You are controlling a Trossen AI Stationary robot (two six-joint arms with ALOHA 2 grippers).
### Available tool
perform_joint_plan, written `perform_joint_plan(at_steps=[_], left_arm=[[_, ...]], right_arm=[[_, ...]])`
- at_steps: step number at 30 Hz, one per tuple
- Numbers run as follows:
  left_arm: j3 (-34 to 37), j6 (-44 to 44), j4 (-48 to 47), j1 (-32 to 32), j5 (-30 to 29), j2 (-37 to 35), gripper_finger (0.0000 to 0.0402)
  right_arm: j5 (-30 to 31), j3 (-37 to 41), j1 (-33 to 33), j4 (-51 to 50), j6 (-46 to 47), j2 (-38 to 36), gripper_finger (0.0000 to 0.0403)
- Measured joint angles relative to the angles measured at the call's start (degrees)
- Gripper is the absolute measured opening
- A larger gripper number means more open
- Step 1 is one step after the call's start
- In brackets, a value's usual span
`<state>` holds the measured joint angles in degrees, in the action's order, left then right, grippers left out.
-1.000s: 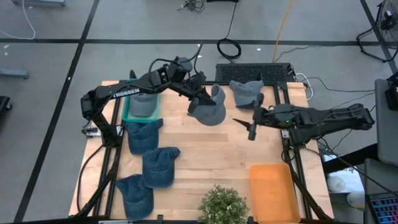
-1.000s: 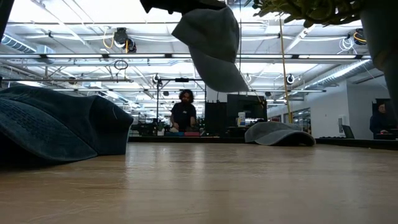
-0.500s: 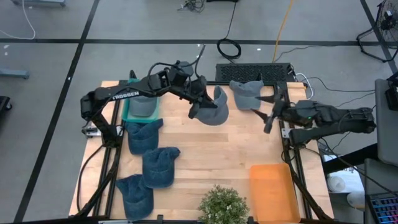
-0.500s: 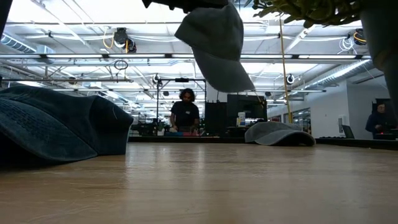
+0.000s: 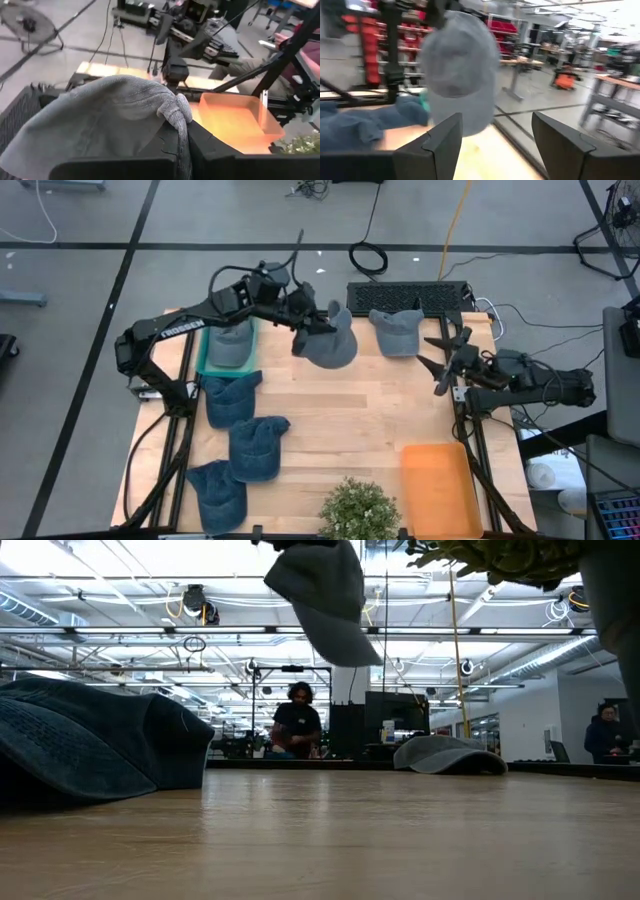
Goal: Pick & Place hat
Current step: Put the bottom gray cap into the green bin
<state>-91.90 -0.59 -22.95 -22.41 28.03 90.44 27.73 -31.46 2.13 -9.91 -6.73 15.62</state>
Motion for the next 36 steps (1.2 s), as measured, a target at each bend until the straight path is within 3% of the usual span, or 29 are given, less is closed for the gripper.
perform_joint_plan(at_steps=[3,11,16,21,26,36], left_arm=[[-2.1,1.2,-6.3,-1.1,-0.5,0.4,0.0004],[-9.1,11.7,-20.5,-1.8,-4.2,1.1,0.0004],[-12.0,17.3,-23.2,-1.8,-7.1,1.2,0.0004],[-12.5,17.7,-23.8,-2.2,-5.2,1.1,0.0004],[-12.5,21.3,-30.3,-1.1,-4.6,1.1,0.0004],[-12.5,25.0,-38.9,3.3,-15.3,1.1,0.0004]], right_arm=[[-3.9,2.5,-1.6,1.8,0.9,-2.5,0.0225],[-7.6,2.9,-4.7,0.1,2.1,-5.2,0.0228],[-14.9,2.9,-6.7,-0.2,0.9,-5.5,0.0226],[-19.9,2.9,-7.9,-0.9,0.6,-5.5,0.0225],[-17.4,2.9,-8.1,-4.5,1.2,-6.1,0.0228],[-5.2,2.9,-8.1,-4.9,1.5,-6.0,0.0226]])
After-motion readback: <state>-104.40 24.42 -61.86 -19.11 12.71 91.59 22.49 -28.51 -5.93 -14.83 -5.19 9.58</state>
